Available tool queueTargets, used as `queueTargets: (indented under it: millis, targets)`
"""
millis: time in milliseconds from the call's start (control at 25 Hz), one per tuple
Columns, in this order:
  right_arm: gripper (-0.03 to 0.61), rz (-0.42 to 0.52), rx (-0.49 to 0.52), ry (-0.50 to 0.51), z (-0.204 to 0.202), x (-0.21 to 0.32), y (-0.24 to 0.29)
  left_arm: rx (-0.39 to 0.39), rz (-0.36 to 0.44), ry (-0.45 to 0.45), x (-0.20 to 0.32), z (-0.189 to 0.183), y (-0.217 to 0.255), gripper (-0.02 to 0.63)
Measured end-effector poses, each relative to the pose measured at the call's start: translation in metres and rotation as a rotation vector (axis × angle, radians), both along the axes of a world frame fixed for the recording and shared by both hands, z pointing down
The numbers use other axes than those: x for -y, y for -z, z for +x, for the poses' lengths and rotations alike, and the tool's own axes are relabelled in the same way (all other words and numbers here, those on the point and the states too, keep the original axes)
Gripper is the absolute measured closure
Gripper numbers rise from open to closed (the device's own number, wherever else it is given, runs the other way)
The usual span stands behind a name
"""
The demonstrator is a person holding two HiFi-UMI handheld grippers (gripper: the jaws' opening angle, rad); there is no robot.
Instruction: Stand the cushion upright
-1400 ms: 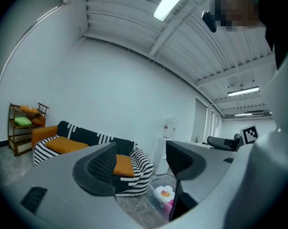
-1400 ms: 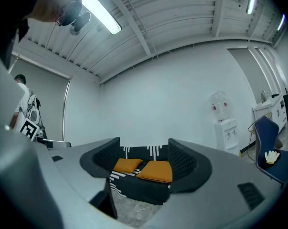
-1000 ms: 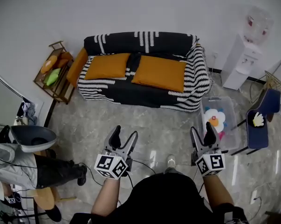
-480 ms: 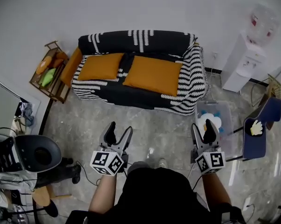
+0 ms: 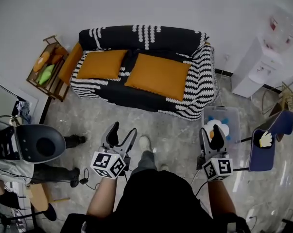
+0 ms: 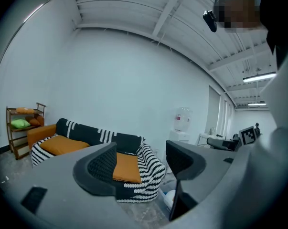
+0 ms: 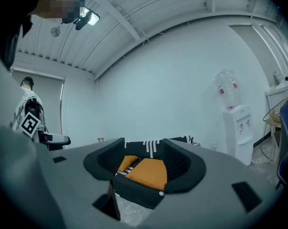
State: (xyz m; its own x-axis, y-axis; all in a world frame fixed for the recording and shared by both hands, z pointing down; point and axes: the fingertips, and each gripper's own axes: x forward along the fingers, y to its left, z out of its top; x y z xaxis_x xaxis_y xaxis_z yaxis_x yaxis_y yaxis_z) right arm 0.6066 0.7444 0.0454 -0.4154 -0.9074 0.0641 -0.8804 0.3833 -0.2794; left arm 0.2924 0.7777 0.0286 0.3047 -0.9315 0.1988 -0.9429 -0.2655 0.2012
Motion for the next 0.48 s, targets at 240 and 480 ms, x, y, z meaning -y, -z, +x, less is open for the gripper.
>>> queueTargets:
  millis: [240, 480]
  targets:
    - [0.316, -0.012, -0.028, -0.039, -0.009, 0.043, -0.004, -0.008, 0.019, -0.056, 0.066, -0.009, -0.005, 0.279]
    - [0.316, -0.091, -0.065, -0.086, -0.021, 0.098, -0.029, -0.01, 0.014, -0.093, 0.128, -0.027, -0.014, 0.279]
